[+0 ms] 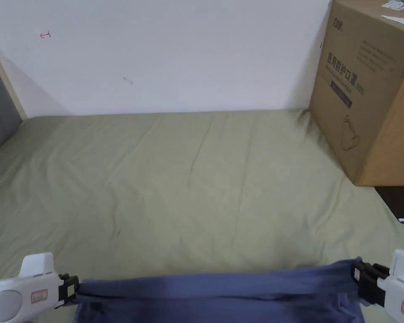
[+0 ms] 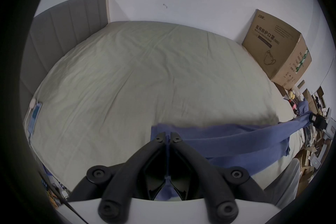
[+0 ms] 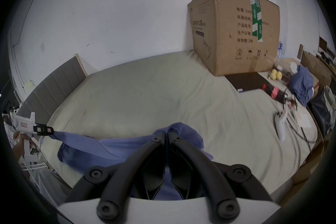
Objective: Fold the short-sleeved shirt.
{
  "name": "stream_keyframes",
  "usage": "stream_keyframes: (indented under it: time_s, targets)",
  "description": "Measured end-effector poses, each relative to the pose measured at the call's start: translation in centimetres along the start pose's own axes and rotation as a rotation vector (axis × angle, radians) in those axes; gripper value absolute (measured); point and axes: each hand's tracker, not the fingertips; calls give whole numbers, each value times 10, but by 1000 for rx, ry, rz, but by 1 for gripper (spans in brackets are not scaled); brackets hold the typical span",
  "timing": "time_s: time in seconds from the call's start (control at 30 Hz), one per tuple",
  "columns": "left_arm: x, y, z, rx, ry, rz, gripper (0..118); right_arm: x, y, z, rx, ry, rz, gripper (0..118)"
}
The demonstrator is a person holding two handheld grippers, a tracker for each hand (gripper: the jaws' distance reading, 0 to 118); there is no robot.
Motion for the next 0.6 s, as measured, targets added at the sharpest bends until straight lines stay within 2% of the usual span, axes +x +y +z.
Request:
stream_keyframes:
  time_s: [0.2, 0.4, 0.5, 0.53, 0.57, 0.6]
  targets:
    - [-9, -53, -19, -57, 32, 16, 0, 14, -63, -20, -104, -70, -82, 1]
    - [-1, -77, -32, -93, 71, 1, 0, 20, -102, -45, -228, -185, -98, 1]
    - [2, -78, -33, -100, 86, -27, 0, 13, -107, -45, -240, -194, -112, 1]
    - [5, -79, -29, -98, 90, -29, 10, 11, -105, -42, -234, -196, -113, 3]
    - [6, -77, -26, -98, 96, -19, 26, 9, -103, -40, -228, -192, -117, 13]
    - [6, -74, -22, -92, 100, 7, 45, 3, -97, -32, -223, -185, -120, 30]
